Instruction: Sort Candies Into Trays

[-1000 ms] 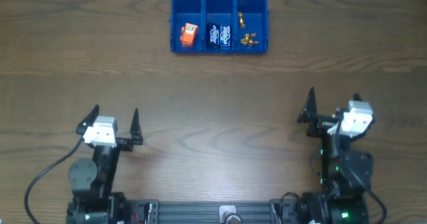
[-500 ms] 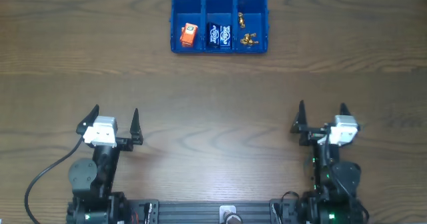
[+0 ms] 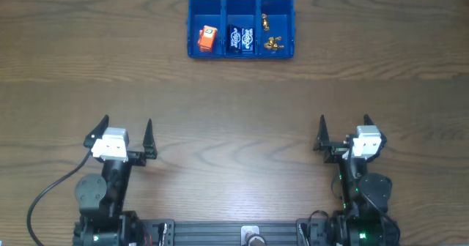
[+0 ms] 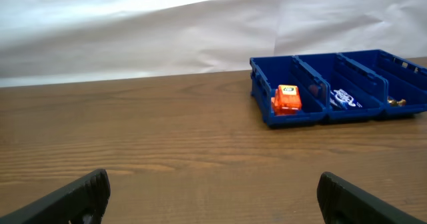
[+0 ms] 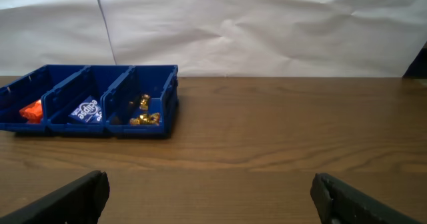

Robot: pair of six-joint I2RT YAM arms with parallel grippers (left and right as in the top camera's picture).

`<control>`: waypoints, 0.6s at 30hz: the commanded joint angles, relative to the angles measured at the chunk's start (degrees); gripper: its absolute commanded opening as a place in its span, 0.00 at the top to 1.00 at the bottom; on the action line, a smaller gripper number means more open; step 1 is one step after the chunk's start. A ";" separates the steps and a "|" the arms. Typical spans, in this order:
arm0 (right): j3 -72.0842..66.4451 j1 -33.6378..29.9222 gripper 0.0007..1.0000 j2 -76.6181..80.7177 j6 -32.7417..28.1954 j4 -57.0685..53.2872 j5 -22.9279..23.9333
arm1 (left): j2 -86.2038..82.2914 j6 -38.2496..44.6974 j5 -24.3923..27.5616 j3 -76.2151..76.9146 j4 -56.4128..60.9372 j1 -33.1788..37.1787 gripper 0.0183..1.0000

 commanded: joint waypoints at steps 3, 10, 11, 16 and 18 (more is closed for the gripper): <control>-0.28 1.97 0.00 -0.46 -1.05 -0.09 -0.44 | -0.37 0.85 0.39 -1.18 -1.79 0.09 0.00; -0.26 2.08 0.00 -0.46 -1.05 -0.17 -0.44 | -0.37 0.85 0.39 -1.18 -1.79 0.09 0.00; -0.26 2.08 0.00 -0.46 -1.07 -0.17 -0.44 | -0.37 0.85 0.39 -1.18 -1.79 0.09 0.00; -0.26 2.08 0.00 -0.46 -1.05 -0.17 -0.44 | -0.37 0.85 0.39 -1.18 -1.79 0.09 0.00; -0.26 2.08 0.00 -0.46 -1.07 -0.17 -0.44 | -0.37 0.85 0.39 -1.18 -1.79 0.09 0.00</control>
